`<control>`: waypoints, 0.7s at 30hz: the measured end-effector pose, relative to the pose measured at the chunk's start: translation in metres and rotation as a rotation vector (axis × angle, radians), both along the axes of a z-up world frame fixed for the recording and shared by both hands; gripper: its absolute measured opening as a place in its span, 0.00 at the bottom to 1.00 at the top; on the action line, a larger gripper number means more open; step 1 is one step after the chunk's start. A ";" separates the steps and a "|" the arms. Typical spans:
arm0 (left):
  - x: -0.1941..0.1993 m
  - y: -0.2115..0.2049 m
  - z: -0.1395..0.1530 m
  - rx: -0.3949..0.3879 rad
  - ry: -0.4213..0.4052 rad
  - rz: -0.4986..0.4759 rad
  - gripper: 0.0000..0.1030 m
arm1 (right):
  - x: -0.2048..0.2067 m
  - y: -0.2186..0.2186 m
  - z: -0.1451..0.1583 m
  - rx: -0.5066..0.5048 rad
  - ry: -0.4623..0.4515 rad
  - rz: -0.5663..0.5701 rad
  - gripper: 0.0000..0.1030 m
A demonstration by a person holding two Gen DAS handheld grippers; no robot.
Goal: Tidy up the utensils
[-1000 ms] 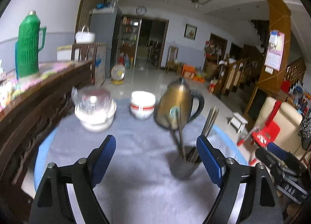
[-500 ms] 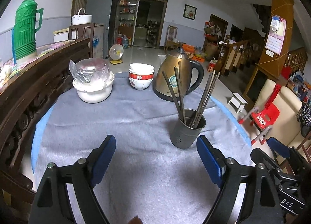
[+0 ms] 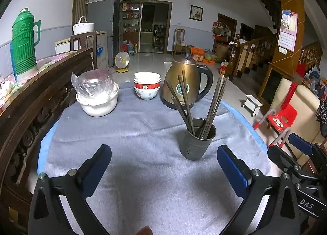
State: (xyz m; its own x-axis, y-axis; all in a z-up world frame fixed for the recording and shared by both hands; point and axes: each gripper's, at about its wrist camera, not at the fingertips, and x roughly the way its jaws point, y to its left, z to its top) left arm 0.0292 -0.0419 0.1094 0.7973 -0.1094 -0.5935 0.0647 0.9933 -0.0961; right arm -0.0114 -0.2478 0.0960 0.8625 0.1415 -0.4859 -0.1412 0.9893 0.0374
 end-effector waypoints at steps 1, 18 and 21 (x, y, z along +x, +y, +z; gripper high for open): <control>0.000 -0.001 0.001 0.001 -0.003 0.000 1.00 | 0.001 -0.001 0.000 -0.003 0.003 -0.006 0.84; 0.003 -0.002 0.009 -0.027 -0.002 -0.011 1.00 | 0.011 0.003 0.000 -0.018 0.016 -0.010 0.84; 0.003 -0.002 0.010 -0.009 -0.010 0.005 1.00 | 0.013 0.002 0.000 -0.019 0.020 -0.013 0.84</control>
State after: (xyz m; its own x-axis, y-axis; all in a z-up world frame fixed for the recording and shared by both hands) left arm 0.0322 -0.0444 0.1199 0.8039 -0.1112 -0.5843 0.0611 0.9926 -0.1048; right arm 0.0013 -0.2457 0.0961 0.8543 0.1210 -0.5055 -0.1279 0.9916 0.0212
